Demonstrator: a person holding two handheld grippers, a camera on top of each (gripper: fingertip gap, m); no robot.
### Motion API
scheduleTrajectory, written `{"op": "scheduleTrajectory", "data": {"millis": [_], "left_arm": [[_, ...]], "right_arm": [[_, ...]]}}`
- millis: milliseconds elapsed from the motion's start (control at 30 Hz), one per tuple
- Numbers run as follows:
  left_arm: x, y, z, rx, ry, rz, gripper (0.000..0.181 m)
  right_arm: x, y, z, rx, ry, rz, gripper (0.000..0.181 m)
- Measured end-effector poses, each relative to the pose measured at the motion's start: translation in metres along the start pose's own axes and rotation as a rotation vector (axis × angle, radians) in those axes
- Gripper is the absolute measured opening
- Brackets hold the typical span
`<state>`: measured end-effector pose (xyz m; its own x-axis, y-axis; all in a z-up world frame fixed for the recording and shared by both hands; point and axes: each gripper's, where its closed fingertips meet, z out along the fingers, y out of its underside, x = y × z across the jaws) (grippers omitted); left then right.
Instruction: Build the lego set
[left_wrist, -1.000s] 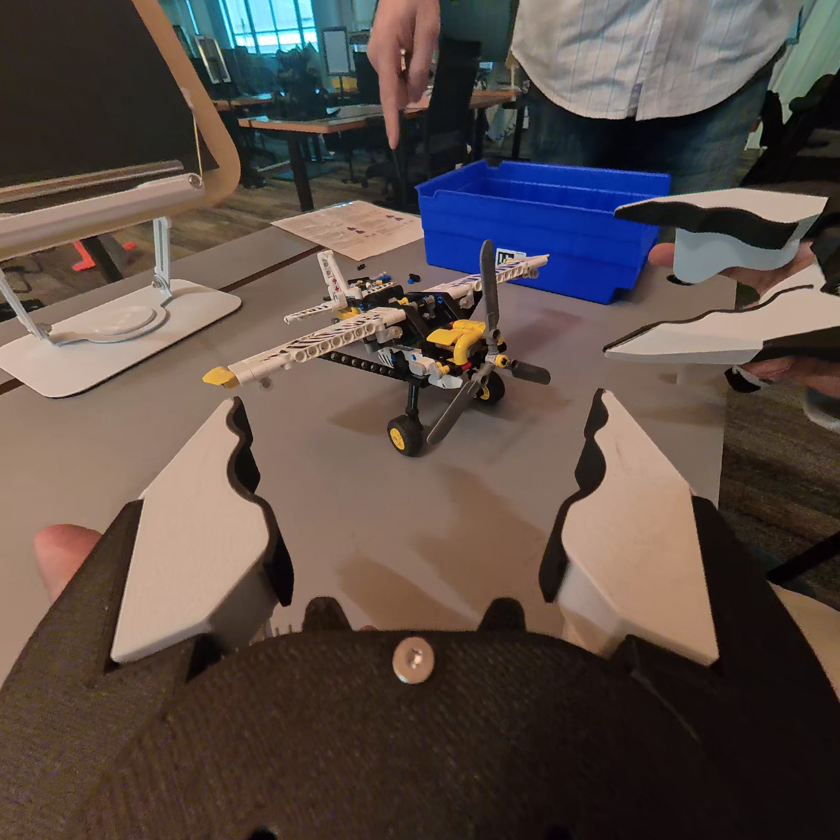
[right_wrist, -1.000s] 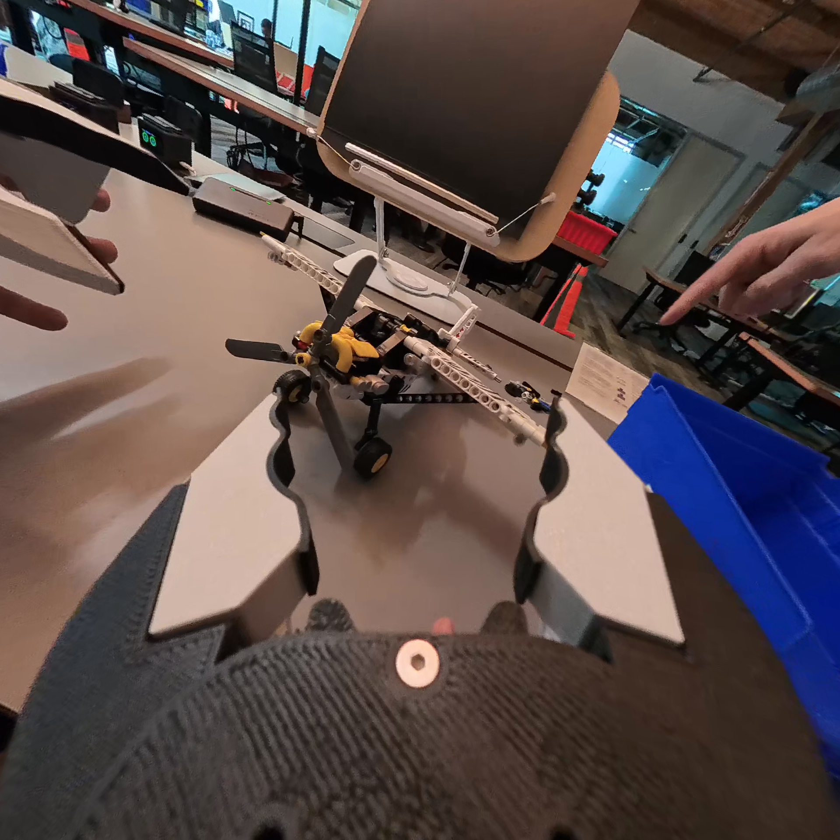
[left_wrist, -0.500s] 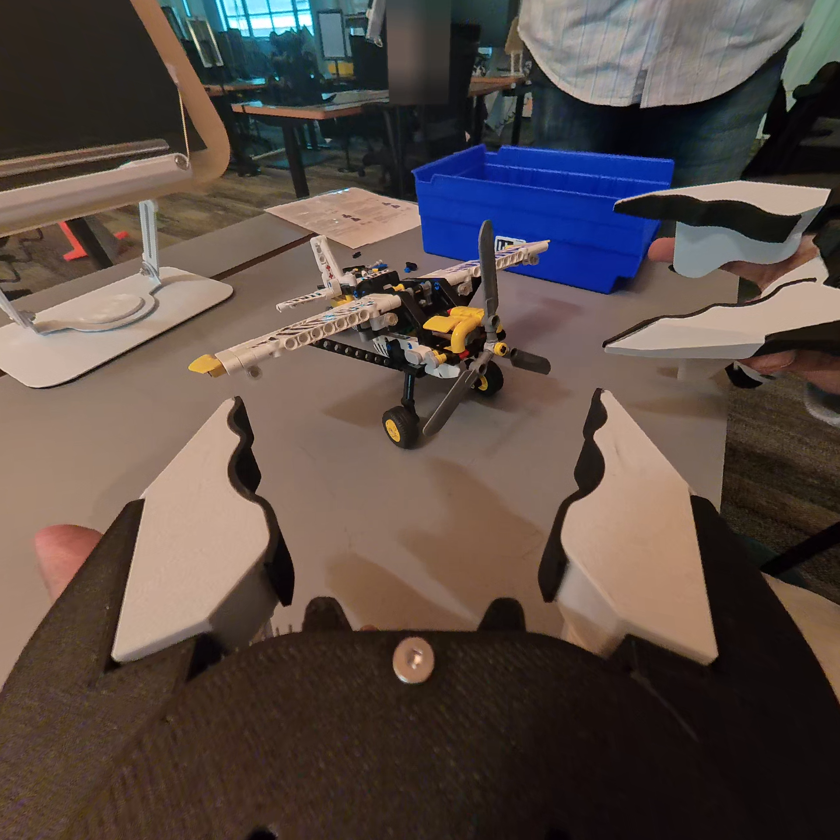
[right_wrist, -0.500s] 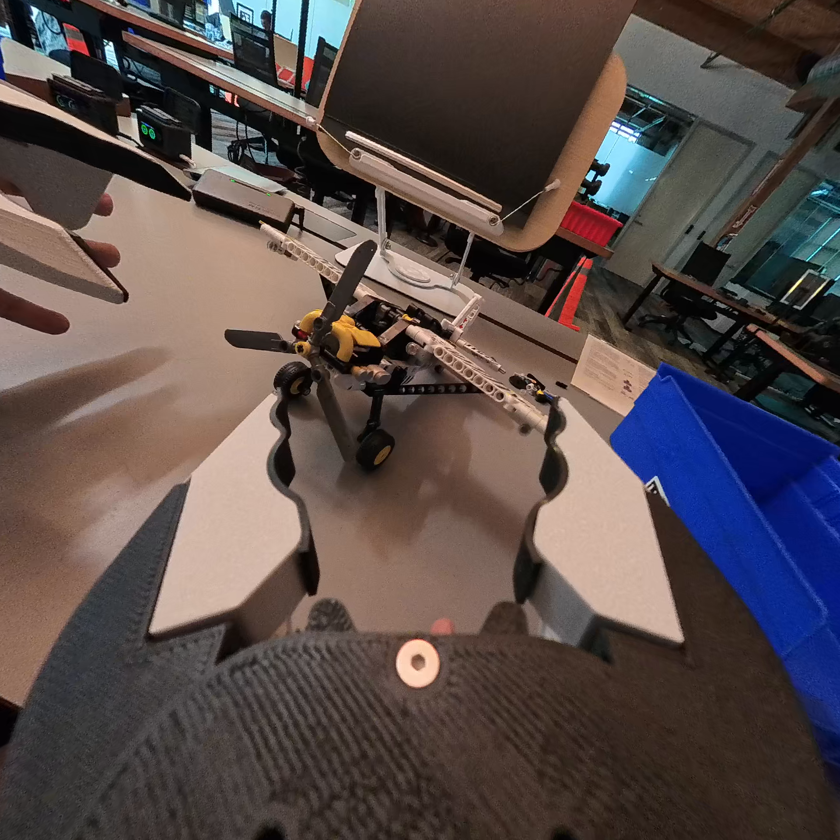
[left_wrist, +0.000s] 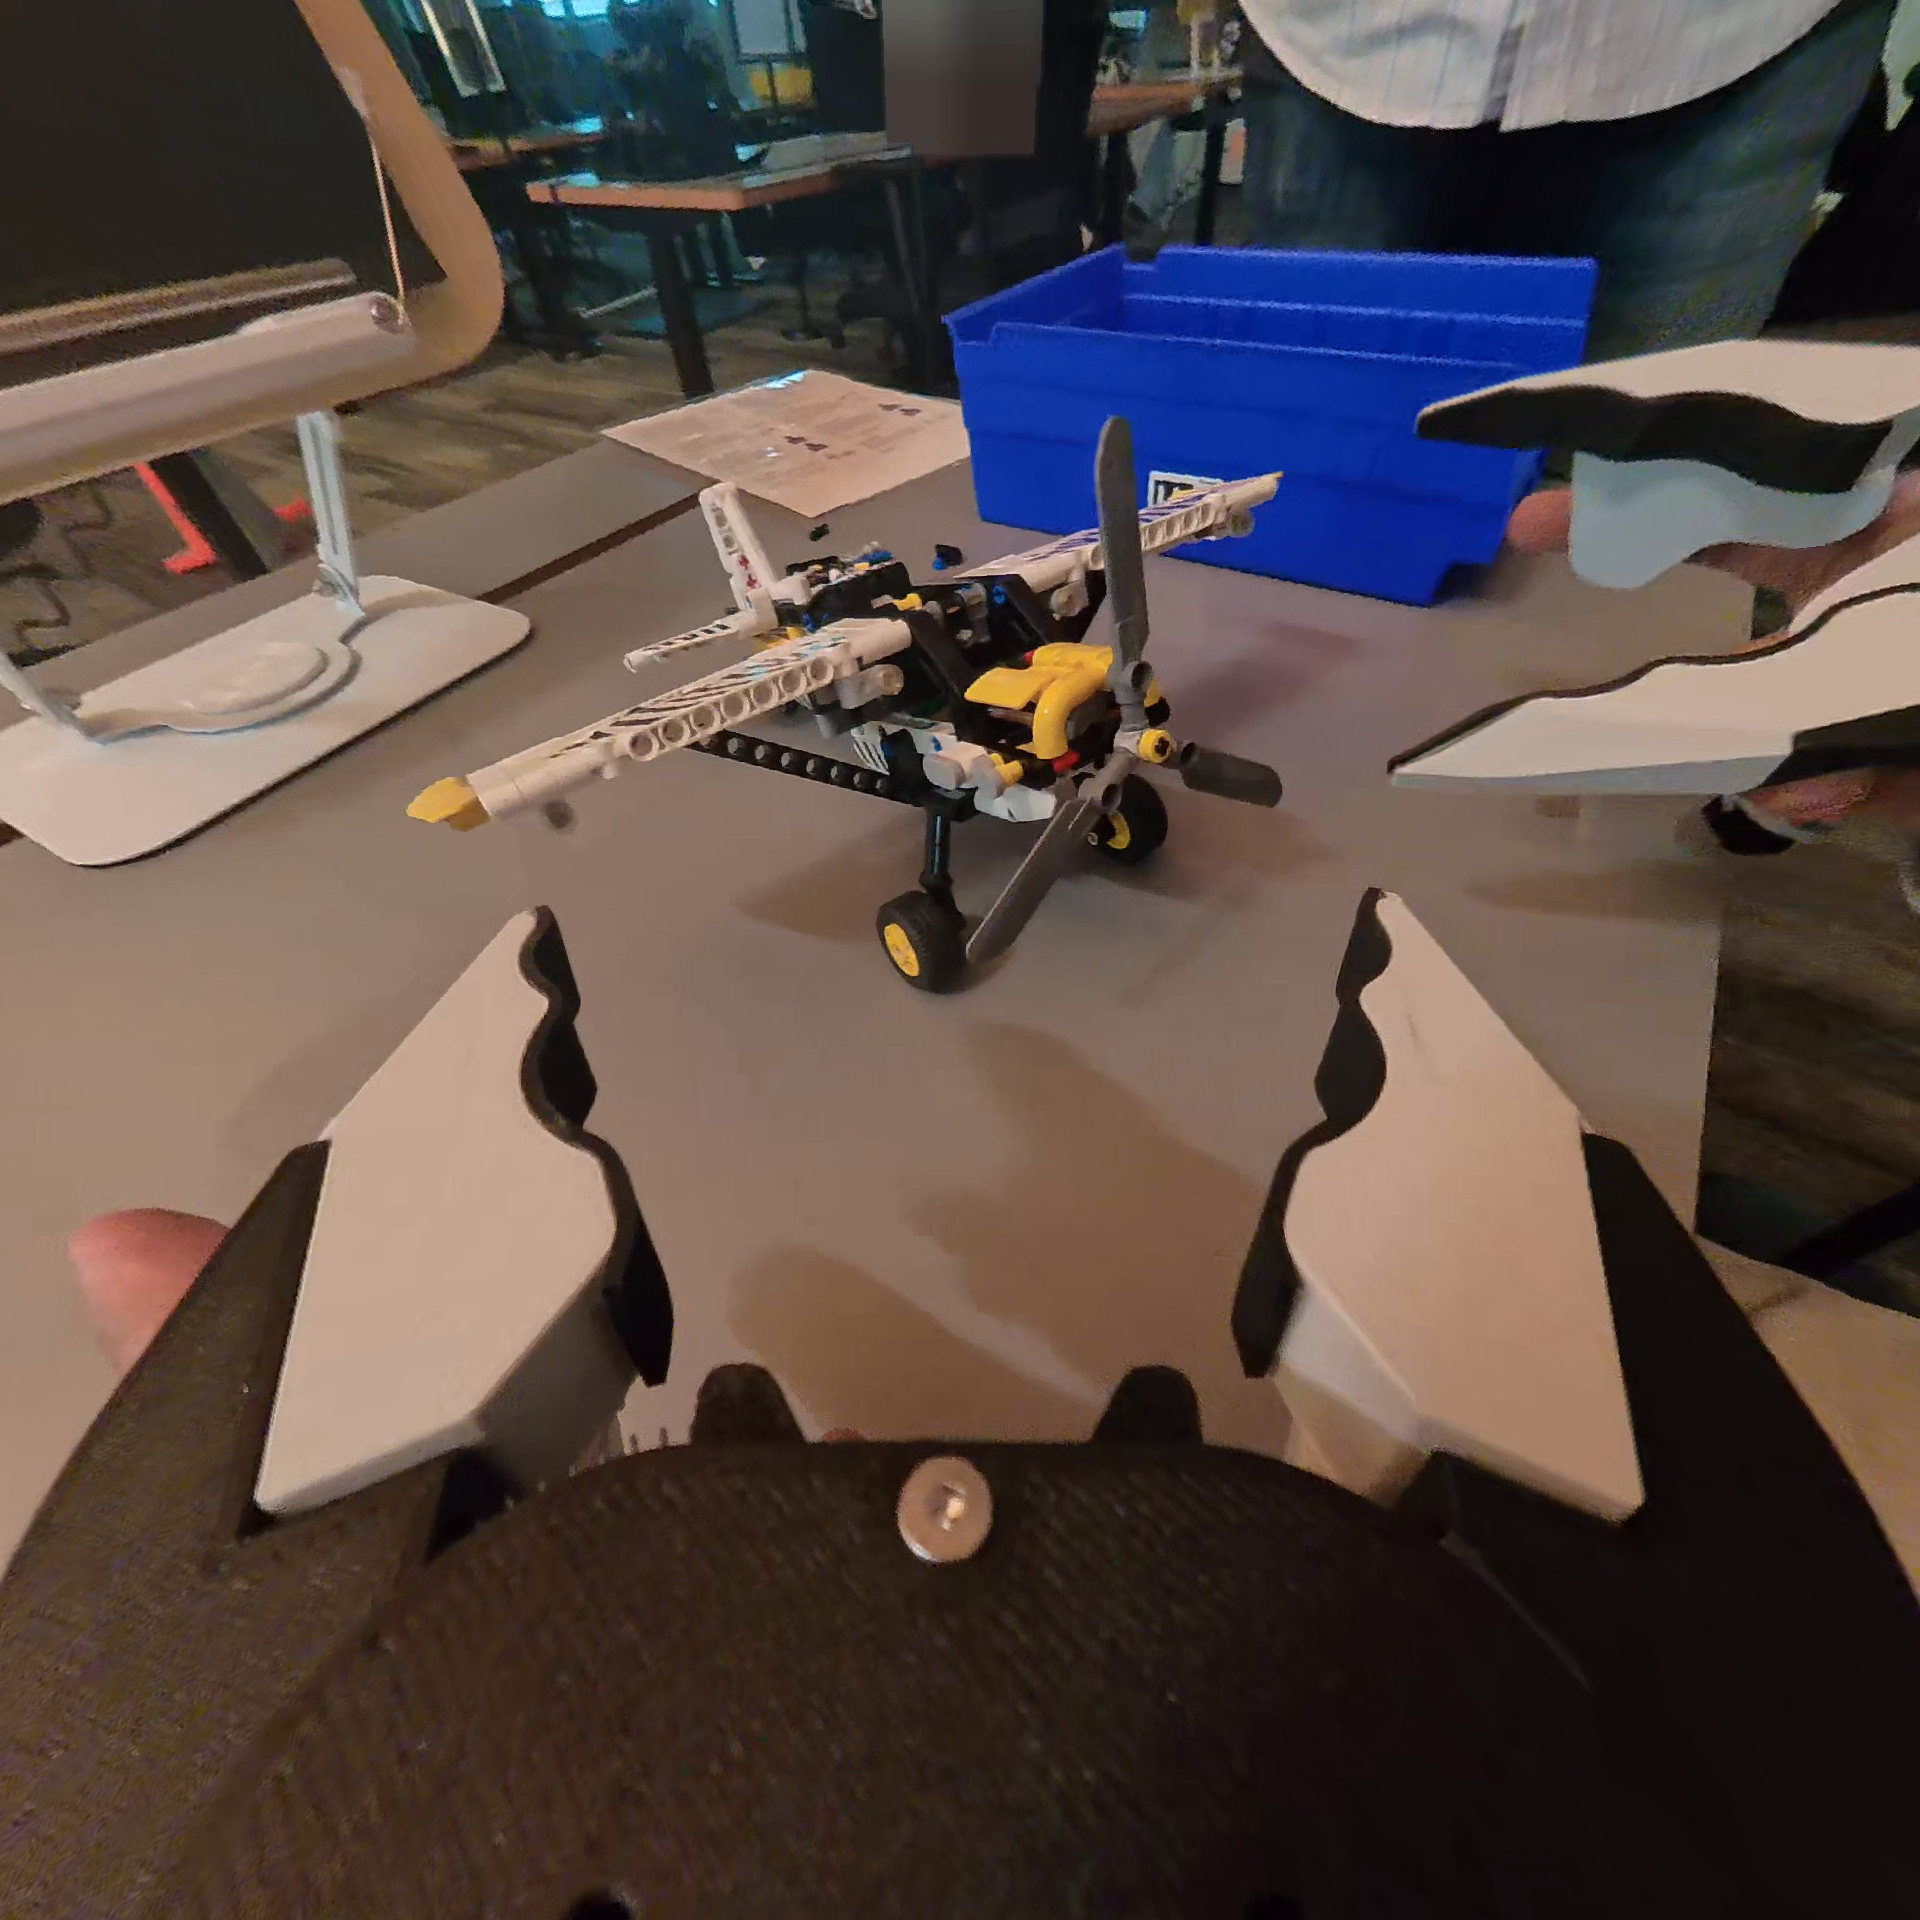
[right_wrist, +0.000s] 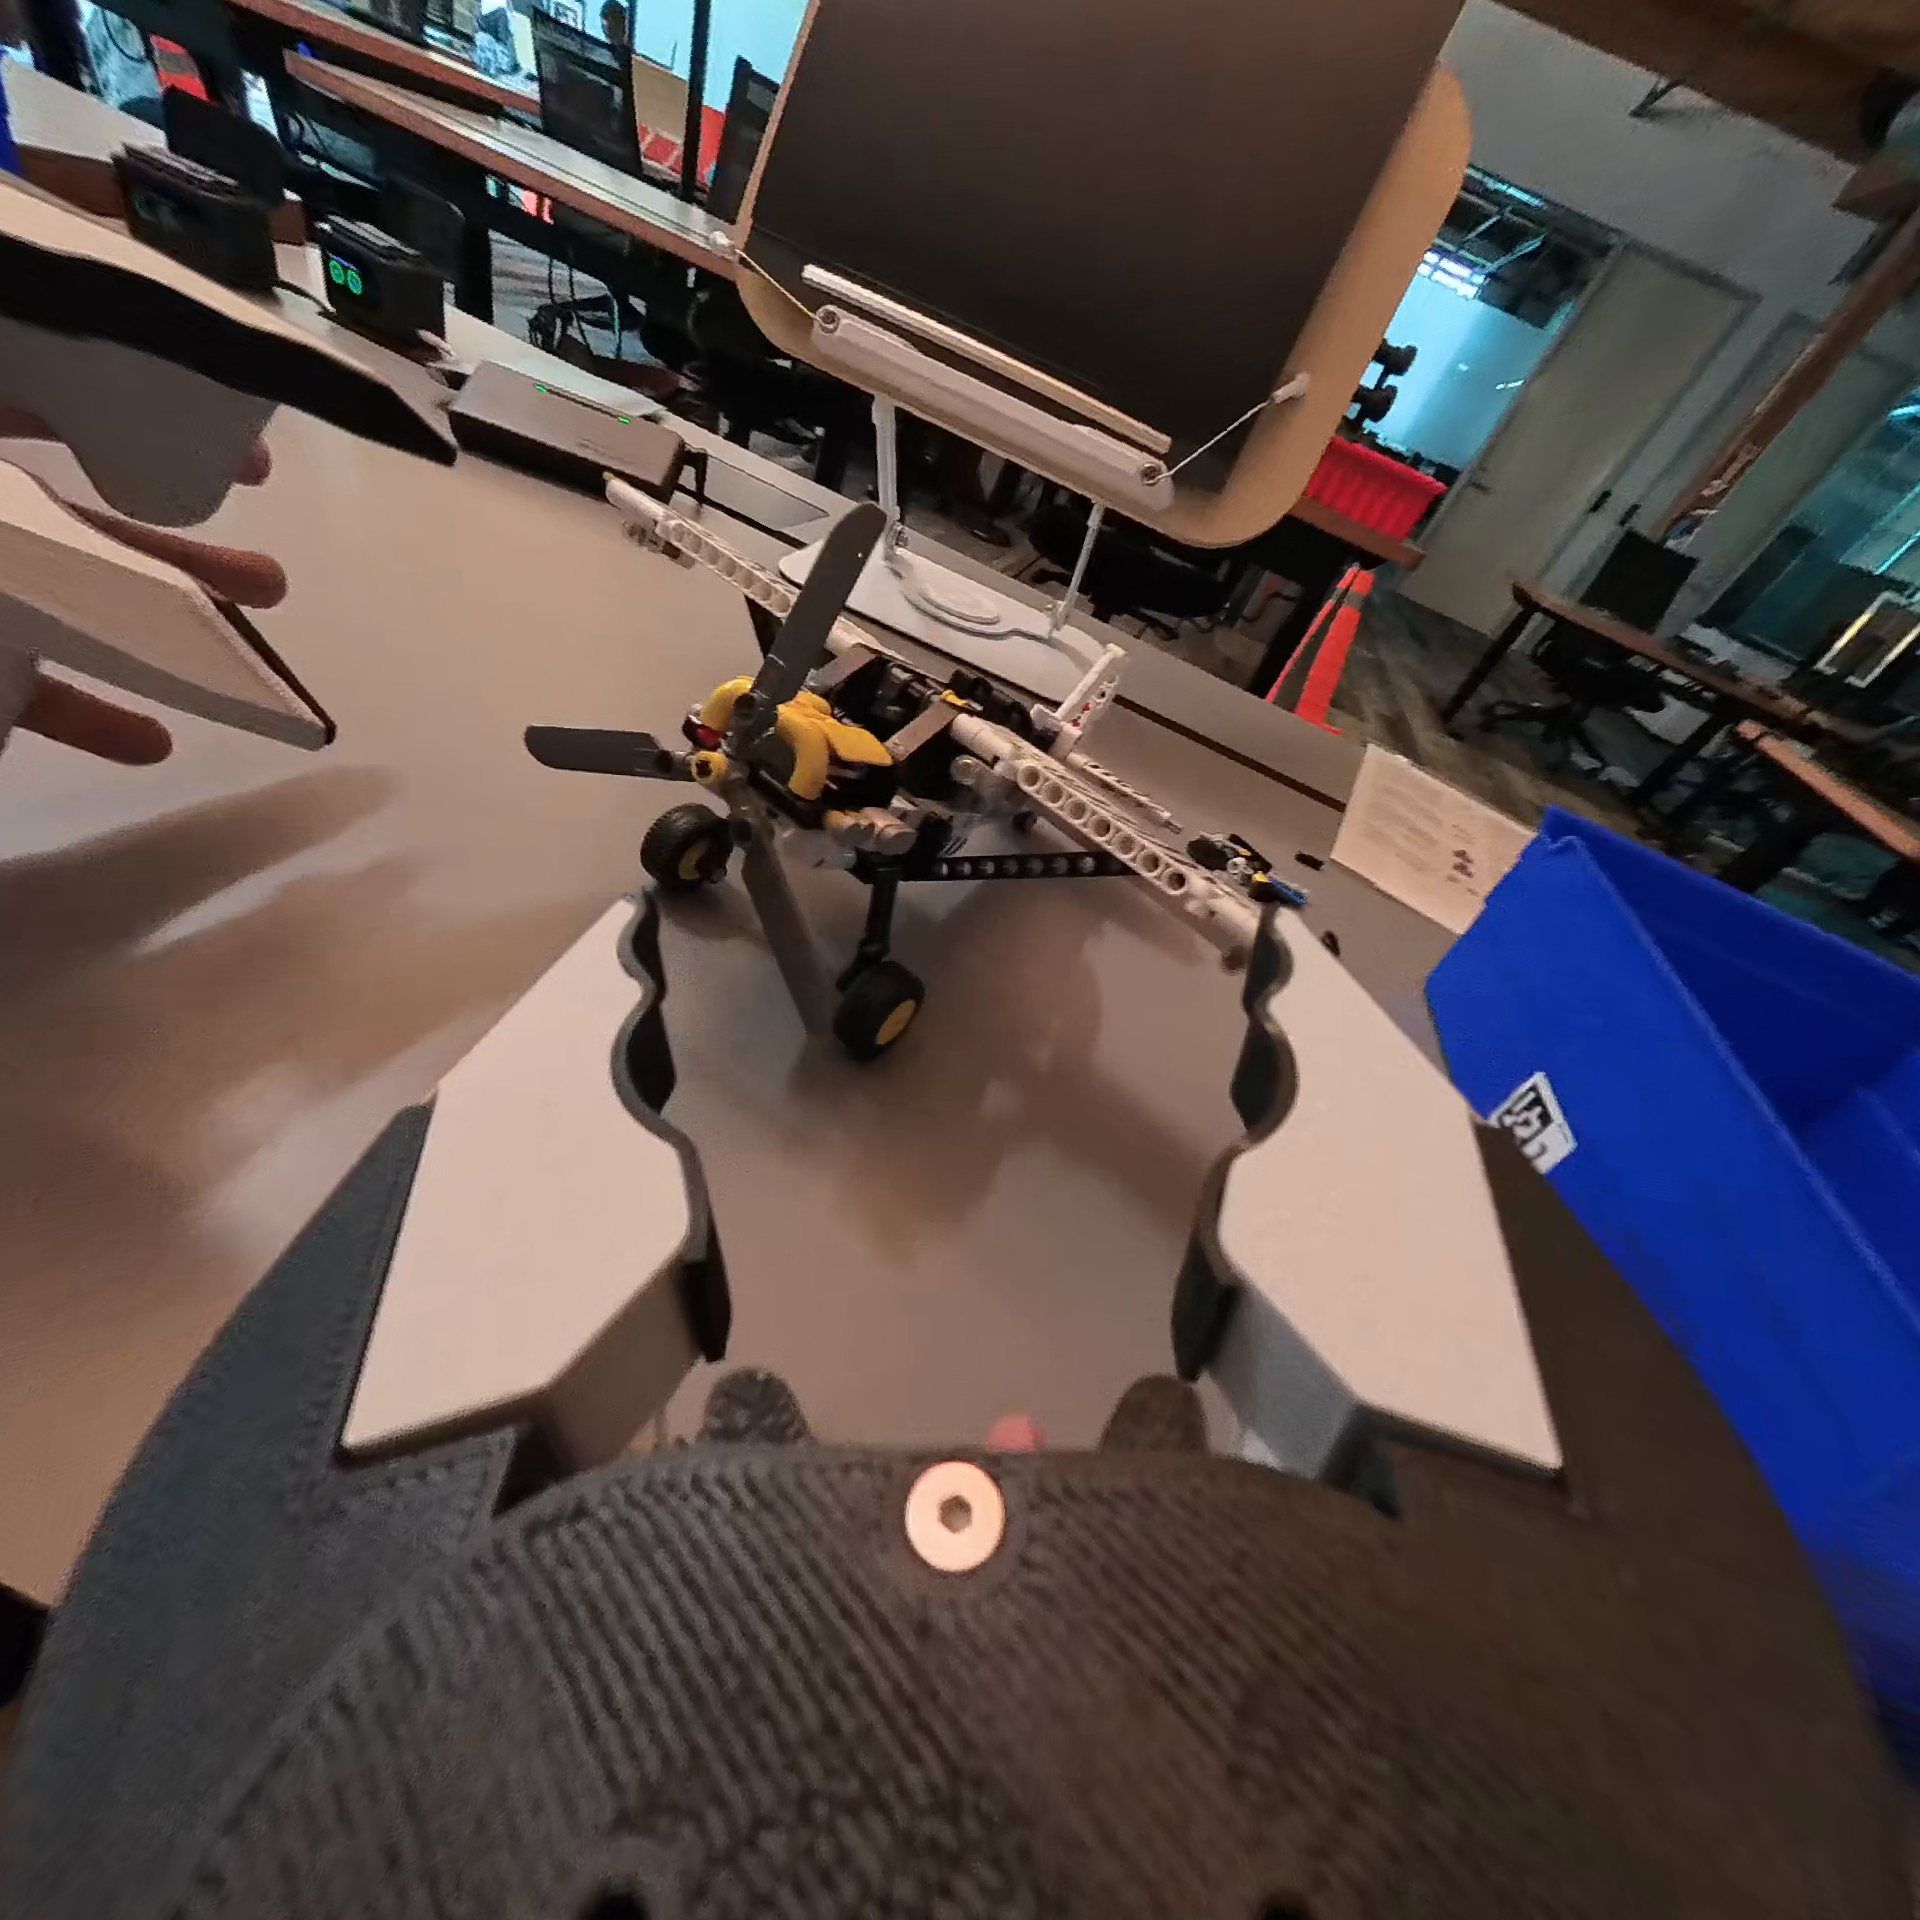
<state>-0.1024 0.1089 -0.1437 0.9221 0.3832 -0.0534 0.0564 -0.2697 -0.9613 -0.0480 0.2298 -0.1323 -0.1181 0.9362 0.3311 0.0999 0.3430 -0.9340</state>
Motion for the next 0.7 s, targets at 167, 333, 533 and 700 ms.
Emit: {"op": "scheduleTrajectory", "data": {"millis": [167, 333, 533, 700], "left_arm": [[-0.005, 0.001, -0.001, 0.001, -0.019, 0.007, 0.140], [-0.001, 0.002, 0.001, 0.006, 0.004, -0.010, 0.144], [0.000, 0.002, 0.000, 0.002, 0.008, -0.004, 0.144], [0.001, 0.001, 0.000, 0.002, 0.009, 0.001, 0.142]], "right_arm": [[-0.002, 0.004, 0.001, -0.009, -0.006, 0.003, 0.110], [-0.004, 0.005, 0.002, -0.007, -0.021, 0.021, 0.110], [-0.011, 0.006, 0.004, -0.010, -0.041, 0.025, 0.110], [-0.013, 0.006, 0.003, -0.011, -0.044, 0.022, 0.110]]}}
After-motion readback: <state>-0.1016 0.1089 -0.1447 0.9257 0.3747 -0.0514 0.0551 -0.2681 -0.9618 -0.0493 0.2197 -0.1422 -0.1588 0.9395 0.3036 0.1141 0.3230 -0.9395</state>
